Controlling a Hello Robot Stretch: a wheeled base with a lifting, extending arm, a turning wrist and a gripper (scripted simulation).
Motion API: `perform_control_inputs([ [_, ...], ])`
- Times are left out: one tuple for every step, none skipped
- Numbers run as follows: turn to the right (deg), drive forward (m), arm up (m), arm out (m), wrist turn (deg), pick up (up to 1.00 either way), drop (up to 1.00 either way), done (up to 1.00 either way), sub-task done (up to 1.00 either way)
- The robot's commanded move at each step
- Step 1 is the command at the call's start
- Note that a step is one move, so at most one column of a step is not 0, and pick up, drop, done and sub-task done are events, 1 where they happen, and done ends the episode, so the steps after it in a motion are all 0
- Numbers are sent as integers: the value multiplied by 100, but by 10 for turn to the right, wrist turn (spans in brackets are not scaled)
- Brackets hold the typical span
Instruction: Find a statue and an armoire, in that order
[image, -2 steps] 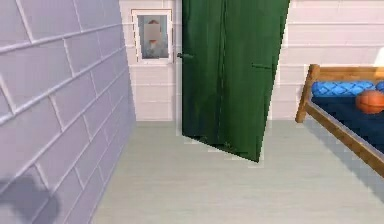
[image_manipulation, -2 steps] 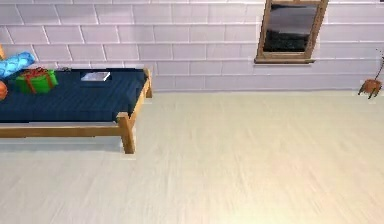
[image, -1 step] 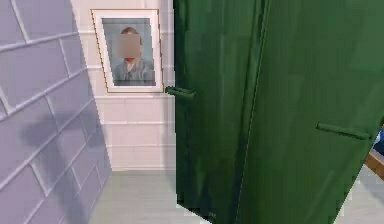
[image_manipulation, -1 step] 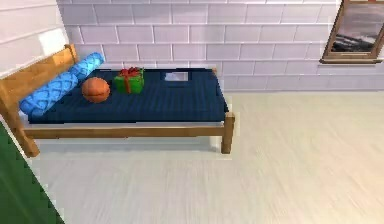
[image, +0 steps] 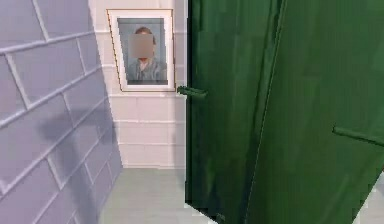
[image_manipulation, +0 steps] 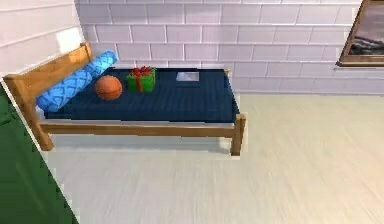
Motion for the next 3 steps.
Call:
perform_control_inputs([
  [0, 35, 0, 0, 0, 0, 0, 0, 0],
  [300, 0, 0, 0, 0, 0, 0, 0, 0],
  [0, 0, 0, 0, 0, 0, 0, 100, 0],
])
